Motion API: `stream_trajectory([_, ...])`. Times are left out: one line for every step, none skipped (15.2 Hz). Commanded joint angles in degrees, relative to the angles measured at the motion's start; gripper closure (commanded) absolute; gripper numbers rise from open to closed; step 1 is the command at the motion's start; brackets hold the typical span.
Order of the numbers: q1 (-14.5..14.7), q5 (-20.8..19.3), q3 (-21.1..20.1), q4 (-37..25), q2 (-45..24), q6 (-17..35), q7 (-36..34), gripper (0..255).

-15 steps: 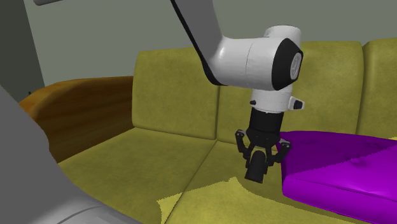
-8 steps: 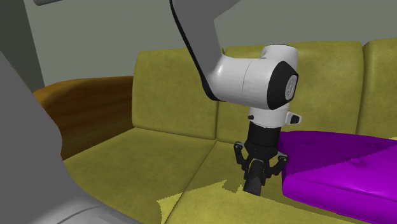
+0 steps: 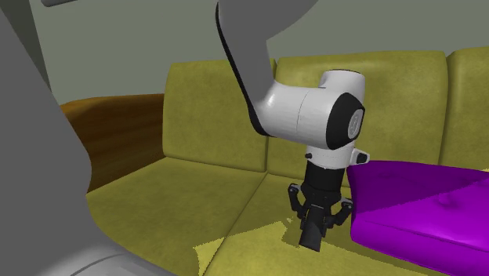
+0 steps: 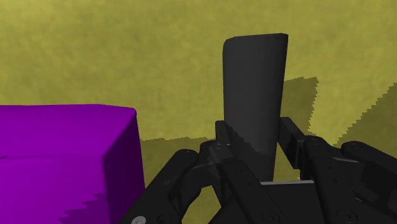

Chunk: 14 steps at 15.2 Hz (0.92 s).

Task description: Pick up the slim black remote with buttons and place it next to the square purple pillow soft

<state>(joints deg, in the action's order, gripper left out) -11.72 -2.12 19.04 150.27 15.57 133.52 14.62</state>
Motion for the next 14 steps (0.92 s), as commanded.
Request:
stream_trajectory([0.0, 0.0, 0.0, 0.0, -0.1, 0.1, 0.0, 255])
stream_trajectory([0.0, 0.0, 0.0, 0.0, -0.1, 0.1, 0.0, 255])
stream_trajectory([0.0, 0.0, 0.0, 0.0, -0.1, 0.1, 0.0, 255])
stream_trajectory([0.0, 0.0, 0.0, 0.0, -0.1, 0.1, 0.0, 0])
stream_trajectory([0.0, 0.0, 0.0, 0.0, -0.1, 0.1, 0.0, 0])
stream_trajectory([0.0, 0.0, 0.0, 0.0, -0.1, 0.1, 0.0, 0])
stream_trajectory([0.0, 0.0, 0.0, 0.0, -0.1, 0.1, 0.0, 0])
stream_trajectory([0.0, 0.0, 0.0, 0.0, -0.1, 0.1, 0.0, 0])
stream_trajectory([0.0, 0.0, 0.0, 0.0, -0.1, 0.1, 0.0, 0])
stream_trajectory([-0.2, -0.4, -0.2, -0.9, 1.4, -2.2, -0.3, 0])
stream_trajectory([-0.4, -0.8, -0.4, -1.9, 2.7, -4.5, -0.6, 0])
stream_trajectory([-0.6, -1.1, -0.6, -2.9, 3.9, -6.8, -0.9, 0])
stream_trajectory([-0.7, -1.3, -0.8, -3.8, 4.8, -8.5, -1.1, 0])
stream_trajectory([-0.7, -1.3, -0.8, -3.8, 4.8, -8.5, -1.1, 0])
